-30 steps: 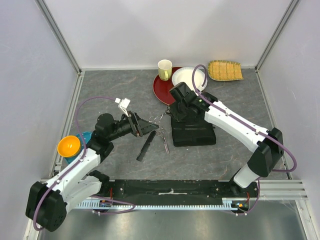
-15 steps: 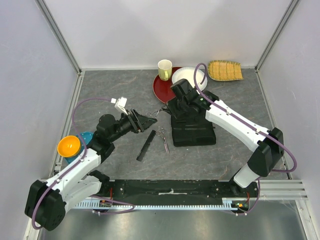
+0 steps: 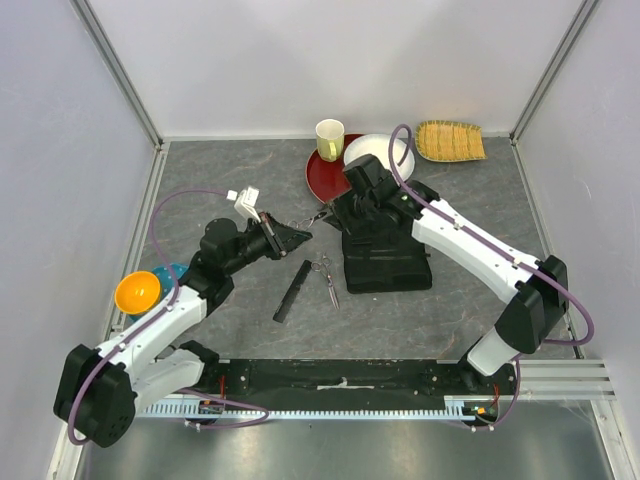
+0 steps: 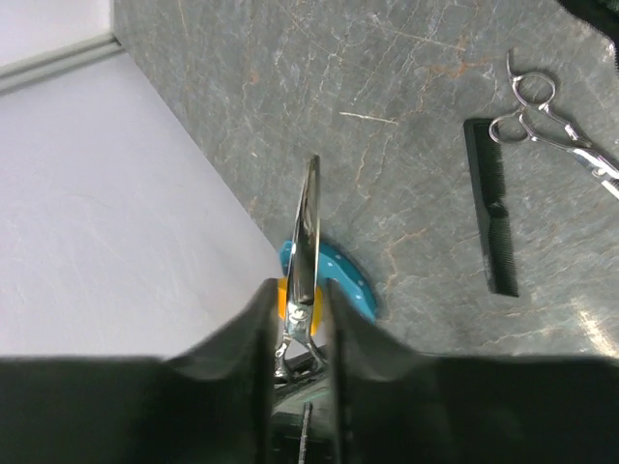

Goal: Sort the hair-cutting tools

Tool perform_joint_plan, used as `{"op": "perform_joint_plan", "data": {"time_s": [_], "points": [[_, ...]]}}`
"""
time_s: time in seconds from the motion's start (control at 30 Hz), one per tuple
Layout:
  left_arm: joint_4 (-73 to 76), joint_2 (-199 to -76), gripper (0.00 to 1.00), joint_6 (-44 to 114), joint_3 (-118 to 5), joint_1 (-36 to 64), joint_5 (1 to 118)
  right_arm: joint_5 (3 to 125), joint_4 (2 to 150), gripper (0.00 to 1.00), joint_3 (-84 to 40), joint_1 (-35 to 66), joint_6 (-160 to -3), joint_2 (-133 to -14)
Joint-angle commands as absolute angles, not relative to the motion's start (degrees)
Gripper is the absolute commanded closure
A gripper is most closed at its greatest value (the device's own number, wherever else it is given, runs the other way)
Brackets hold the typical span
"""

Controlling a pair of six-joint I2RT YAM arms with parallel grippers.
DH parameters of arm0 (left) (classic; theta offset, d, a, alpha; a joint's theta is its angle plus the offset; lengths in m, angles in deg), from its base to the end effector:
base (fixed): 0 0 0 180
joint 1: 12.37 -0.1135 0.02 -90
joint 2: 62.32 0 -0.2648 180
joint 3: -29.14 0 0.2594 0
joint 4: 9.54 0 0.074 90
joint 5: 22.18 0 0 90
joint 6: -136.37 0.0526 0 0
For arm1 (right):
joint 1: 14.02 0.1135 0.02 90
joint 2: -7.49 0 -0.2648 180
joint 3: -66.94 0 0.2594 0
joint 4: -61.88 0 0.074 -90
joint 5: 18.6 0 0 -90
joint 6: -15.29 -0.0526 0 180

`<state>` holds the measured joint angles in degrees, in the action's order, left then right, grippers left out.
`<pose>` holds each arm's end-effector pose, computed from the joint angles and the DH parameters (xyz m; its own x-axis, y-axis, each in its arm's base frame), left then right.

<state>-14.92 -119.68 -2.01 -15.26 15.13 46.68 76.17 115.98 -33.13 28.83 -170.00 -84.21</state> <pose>0.2147 -0.1332 0.2621 -0.6367 -0.4546 -0.6228 0.4092 0.4854 -0.7726 0.2762 0.2503 0.3254 -0.5841 0.8117 0.0051 0.5813 0.4139 0.7006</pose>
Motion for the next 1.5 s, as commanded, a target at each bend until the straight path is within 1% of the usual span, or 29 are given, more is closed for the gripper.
{"op": "perform_joint_plan", "data": {"time_s": [0.0, 0.03, 0.07, 0.1, 0.17, 0.27, 0.4, 0.43, 0.47, 0.57, 0.6, 0.63, 0.7, 0.73, 0.77, 0.87, 1.0, 1.3, 1.43, 1.47], "points": [[-14.19, -120.49, 0.98, 0.31, -20.52, 15.49, 45.68, 75.88, 114.8, 0.47, -31.88, 27.91, -166.65, -81.55], [-11.22, -120.85, 0.98, 0.92, -22.19, 15.49, 45.15, 76.49, 114.89, 0.36, -31.52, 27.21, -165.34, -81.02], [-9.97, -121.2, 0.98, 2.23, -22.99, 15.49, 44.71, 77.36, 114.98, 0.23, -31.08, 26.85, -164.19, -79.45], [-8.22, -121.99, 0.98, 2.86, -23.95, 15.4, 44.36, 78.68, 115.59, 0.17, -30.12, 26.5, -162.96, -78.57], [-4.17, -123.13, 0.98, 4.0, -26.41, 15.31, 43.92, 81.23, 115.94, 0.09, -27.23, 23.96, -159.8, -74.89], [0.23, -126.47, 0.98, 5.14, -30.1, 14.96, 40.94, 84.4, 116.29, 0.05, -23.36, 19.83, -152.6, -69.27], [3.31, -133.84, 0.98, 5.76, -35.72, 14.61, 32.86, 87.92, 116.83, 0.05, -18.26, 14.21, -141.45, -62.92], [3.49, -137.08, 0.98, 5.85, -36.43, 14.61, 29.97, 88.01, 116.91, 0.06, -17.55, 11.32, -138.98, -62.22], [3.49, -138.68, 0.98, 6.02, -36.96, 14.61, 28.46, 86.61, 116.56, 0.05, -16.41, 9.9, -132.78, -62.04], [6.64, -145.97, 0.98, 6.9, -40.21, 14.52, 23.63, 82.57, 116.82, 0.07, -15.88, 4.01, -123.71, -65.45], [7.09, -147.99, 0.98, 7.34, -41.96, 14.52, 22.75, 79.43, 117.34, 0.09, -15.61, 2.69, -122.45, -66.77], [7.0, -149.49, 0.98, 7.52, -42.5, 14.52, 21.0, 78.0, 117.44, 0.13, -15.35, 0.42, -121.22, -69.13], [6.92, -153.8, 0.98, 7.87, -44.34, 14.08, 19.58, 76.23, 116.56, 0.18, -14.56, -0.48, -117.54, -71.25], [6.74, -154.94, 0.98, 8.22, -44.96, 13.82, 17.83, 76.4, 116.3, 0.28, -14.47, -0.66, -116.64, -72.74], [6.65, -157.3, 0.98, 8.31, -45.49, 13.12, 17.29, 76.06, 115.6, 0.31, -14.03, -0.66, -115.68, -73.45], [6.13, -160.92, 0.98, 8.4, -48.03, 11.37, 14.48, 77.28, 114.27, 0.35, -13.76, -0.92, -112.95, -76.0], [5.95, -167.76, 0.98, 8.14, -52.16, 9.52, 11.58, 77.9, 111.73, 0.36, -13.67, -1.45, -110.92, -78.64], [5.33, -174.9, 0.98, 7.61, -56.39, 5.82, 8.24, 77.81, 108.74, 0.36, -15.17, -2.41, -106.53, -85.15], [5.25, -177.36, 0.98, 7.78, -57.62, 5.12, 6.13, 77.2, 107.25, 0.3, -15.34, -2.68, -105.65, -87.69], [5.25, -177.98, 0.98, 7.87, -57.62, 5.2, 5.86, 77.2, 106.98, 0.3, -15.26, -2.77, -105.65, -88.05]]}}
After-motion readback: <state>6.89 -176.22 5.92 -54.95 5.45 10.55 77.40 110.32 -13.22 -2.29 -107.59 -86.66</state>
